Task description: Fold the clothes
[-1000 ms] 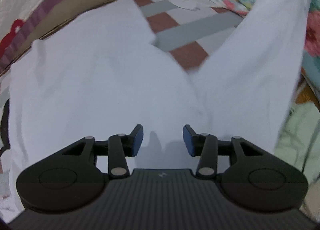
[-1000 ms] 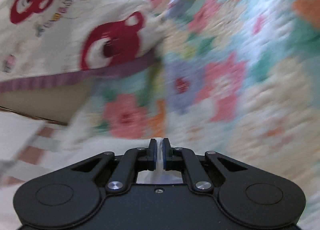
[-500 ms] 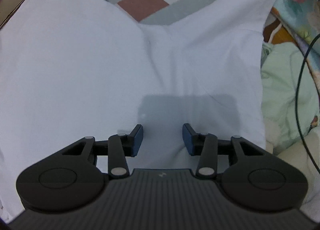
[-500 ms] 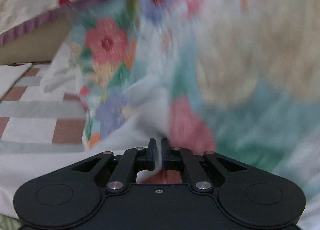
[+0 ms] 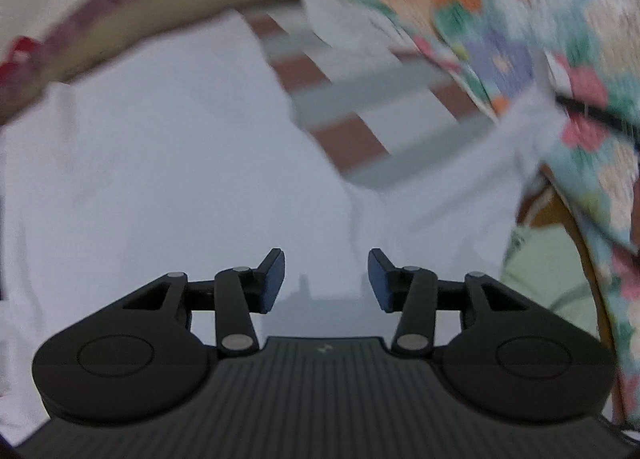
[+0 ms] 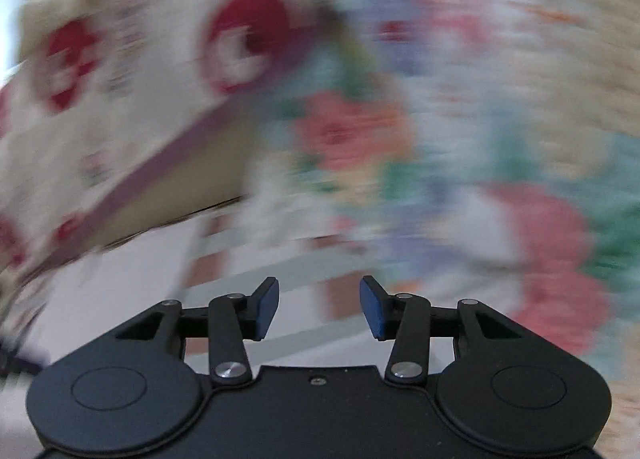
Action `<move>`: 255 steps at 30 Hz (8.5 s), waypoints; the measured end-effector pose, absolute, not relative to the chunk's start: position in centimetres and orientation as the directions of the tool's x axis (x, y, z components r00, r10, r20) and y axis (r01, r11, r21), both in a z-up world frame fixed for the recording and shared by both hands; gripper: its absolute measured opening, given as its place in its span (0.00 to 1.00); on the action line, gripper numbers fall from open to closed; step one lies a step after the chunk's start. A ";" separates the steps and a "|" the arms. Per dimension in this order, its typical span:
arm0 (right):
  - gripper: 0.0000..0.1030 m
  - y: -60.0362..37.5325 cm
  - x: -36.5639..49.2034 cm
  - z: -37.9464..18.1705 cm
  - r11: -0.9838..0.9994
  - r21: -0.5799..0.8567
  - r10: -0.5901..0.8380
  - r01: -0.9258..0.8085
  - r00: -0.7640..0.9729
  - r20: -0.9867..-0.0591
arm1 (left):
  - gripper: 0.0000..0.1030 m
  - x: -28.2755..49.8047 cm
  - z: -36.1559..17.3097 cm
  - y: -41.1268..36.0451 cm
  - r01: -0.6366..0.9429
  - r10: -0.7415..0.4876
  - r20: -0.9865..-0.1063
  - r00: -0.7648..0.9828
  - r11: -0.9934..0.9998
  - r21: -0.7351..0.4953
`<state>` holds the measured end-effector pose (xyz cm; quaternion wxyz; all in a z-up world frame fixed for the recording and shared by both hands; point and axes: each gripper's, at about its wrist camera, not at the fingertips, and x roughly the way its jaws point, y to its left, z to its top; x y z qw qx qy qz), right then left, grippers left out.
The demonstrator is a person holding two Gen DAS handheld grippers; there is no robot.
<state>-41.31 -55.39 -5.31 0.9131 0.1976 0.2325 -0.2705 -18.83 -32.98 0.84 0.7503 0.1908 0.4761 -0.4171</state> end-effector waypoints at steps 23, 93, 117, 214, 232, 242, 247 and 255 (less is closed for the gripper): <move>0.42 -24.9 -12.4 -2.9 0.843 0.290 0.517 -0.453 0.532 -0.671 | 0.48 -4.8 -0.3 11.3 -0.066 -0.007 -0.892 0.452 0.997 -0.041; 0.56 -14.5 -5.8 -12.6 0.756 0.557 0.575 -0.344 -0.057 -0.816 | 0.01 -3.9 -3.3 31.3 -0.450 0.224 -0.655 0.721 0.871 -0.197; 0.56 -28.4 -5.1 -6.8 0.715 0.698 0.590 0.022 0.518 -0.620 | 0.01 -5.1 4.2 10.0 0.237 -0.359 -0.563 0.744 0.930 -0.280; 0.07 -38.0 -11.7 -1.4 0.673 0.695 0.288 0.252 0.777 -0.560 | 0.02 -13.8 -2.5 4.5 0.523 -0.421 -0.738 0.527 0.846 -0.109; 0.06 -38.5 -11.9 -10.5 0.881 0.158 -0.043 0.446 0.408 -0.912 | 0.04 -14.7 -5.8 1.8 0.616 -0.395 -0.826 0.401 0.784 -0.076; 0.45 -40.7 -14.7 -11.1 0.860 0.204 -0.041 0.469 0.461 -0.887 | 0.08 -15.0 -6.6 0.9 0.648 -0.396 -0.850 0.347 0.756 -0.087; 0.46 -42.9 -18.0 -11.5 0.805 0.318 0.033 0.501 0.497 -0.867 | 0.11 -14.5 -6.8 1.3 0.624 -0.405 -0.852 0.331 0.771 -0.123; 0.57 -41.2 -17.8 -14.9 0.873 0.242 0.030 0.423 0.449 -0.893 | 0.11 -14.3 -7.0 1.3 0.615 -0.395 -0.856 0.332 0.779 -0.121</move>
